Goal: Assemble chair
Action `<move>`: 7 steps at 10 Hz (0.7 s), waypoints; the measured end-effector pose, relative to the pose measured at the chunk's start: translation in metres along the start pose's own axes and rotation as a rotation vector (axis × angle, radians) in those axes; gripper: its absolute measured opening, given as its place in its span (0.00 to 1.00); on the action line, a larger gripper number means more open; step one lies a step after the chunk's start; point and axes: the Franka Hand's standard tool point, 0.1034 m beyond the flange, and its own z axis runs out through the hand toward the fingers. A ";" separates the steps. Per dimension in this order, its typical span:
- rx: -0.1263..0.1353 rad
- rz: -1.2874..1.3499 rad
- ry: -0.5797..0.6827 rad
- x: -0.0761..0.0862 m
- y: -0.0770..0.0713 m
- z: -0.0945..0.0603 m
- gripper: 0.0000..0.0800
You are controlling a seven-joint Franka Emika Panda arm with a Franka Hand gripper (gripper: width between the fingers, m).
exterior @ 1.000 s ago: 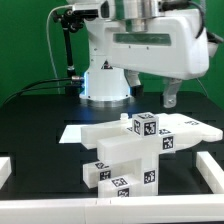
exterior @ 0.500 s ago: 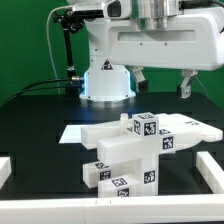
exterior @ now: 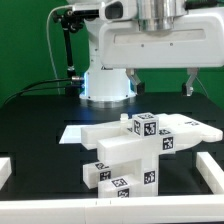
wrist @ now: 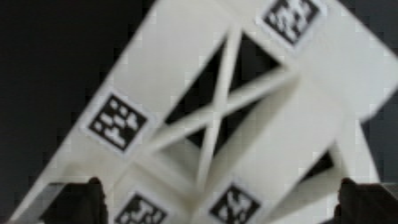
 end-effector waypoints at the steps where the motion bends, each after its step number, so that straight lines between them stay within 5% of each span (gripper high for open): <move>1: -0.020 -0.062 0.004 -0.022 0.000 0.002 0.81; 3: -0.058 -0.131 0.070 -0.037 -0.010 0.004 0.81; 7: -0.051 -0.123 0.070 -0.038 -0.009 0.006 0.81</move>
Offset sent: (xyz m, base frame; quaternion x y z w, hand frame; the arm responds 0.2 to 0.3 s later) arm 0.0000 0.0000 0.0000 0.0000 0.0000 0.0000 1.0000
